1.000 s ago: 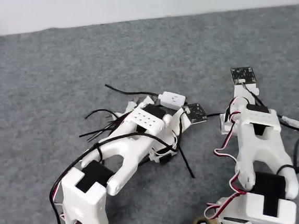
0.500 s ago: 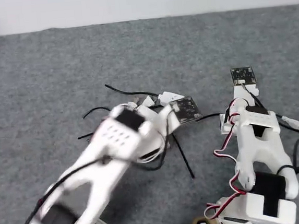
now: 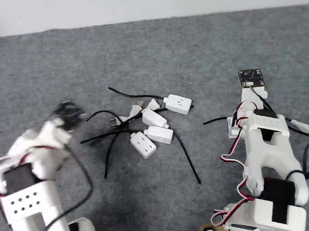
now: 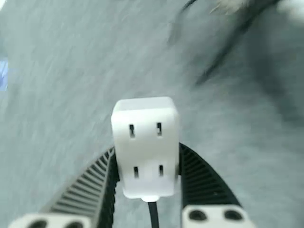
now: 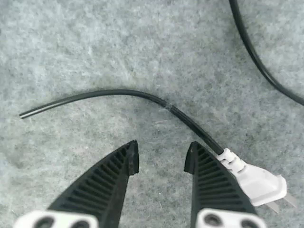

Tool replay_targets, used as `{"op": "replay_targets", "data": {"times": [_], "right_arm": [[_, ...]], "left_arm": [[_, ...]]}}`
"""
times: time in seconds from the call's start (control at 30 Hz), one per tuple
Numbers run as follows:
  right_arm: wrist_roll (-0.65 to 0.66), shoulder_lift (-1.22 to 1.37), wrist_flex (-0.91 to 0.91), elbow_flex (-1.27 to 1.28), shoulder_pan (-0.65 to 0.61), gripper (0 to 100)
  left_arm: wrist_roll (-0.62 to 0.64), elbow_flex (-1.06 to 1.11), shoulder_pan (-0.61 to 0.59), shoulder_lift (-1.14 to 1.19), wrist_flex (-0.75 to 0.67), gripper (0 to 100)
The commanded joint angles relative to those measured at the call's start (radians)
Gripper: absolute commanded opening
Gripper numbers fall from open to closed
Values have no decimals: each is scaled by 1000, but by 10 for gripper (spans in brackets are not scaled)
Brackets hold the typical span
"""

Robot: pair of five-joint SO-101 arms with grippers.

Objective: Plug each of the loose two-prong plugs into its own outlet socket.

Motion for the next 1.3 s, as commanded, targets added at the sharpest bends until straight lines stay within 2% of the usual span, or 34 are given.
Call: {"op": "replay_targets", "data": {"times": [0.0, 0.1, 0.2, 0.3, 0.43, 0.47, 0.6, 0.7, 0.77, 0.87, 0.93, 1.0, 1.1, 1.27], "right_arm": [[-2, -5, -16, -8, 1, 173], [-2, -5, -16, -8, 1, 173], [-2, -5, -16, -6, 1, 173], [-2, -2, -16, -6, -1, 173], [-2, 24, -38, -8, -1, 173], [-2, 25, -39, -9, -1, 173], [-2, 25, -41, -9, -1, 173], [-2, 25, -41, -9, -1, 173], [-2, 25, -41, -9, -1, 173], [-2, 25, -42, -9, -1, 173], [-2, 27, -42, -9, -1, 173], [-2, 27, -42, -9, -1, 173], [-2, 30, -42, -11, -1, 173], [-2, 30, -44, -12, -1, 173]], "left_arm": [[-32, 248, -252, -23, -466, 13], [-32, 392, -304, -21, -644, 13], [-31, 469, -311, -21, -720, 17], [-21, 483, -316, -23, -729, 112], [161, 481, -370, -29, -827, 324], [167, 484, -379, -29, -855, 359], [160, 460, -351, -31, -891, 348], [226, 407, -269, -31, -845, 340], [304, 335, -180, -25, -750, 340], [459, 228, 35, -21, -551, 340], [594, 179, 192, -21, -477, 337], [744, 160, 318, -20, -460, 333], [918, 166, 433, -3, -473, 327], [1148, 125, 525, 207, -479, 327]]}}
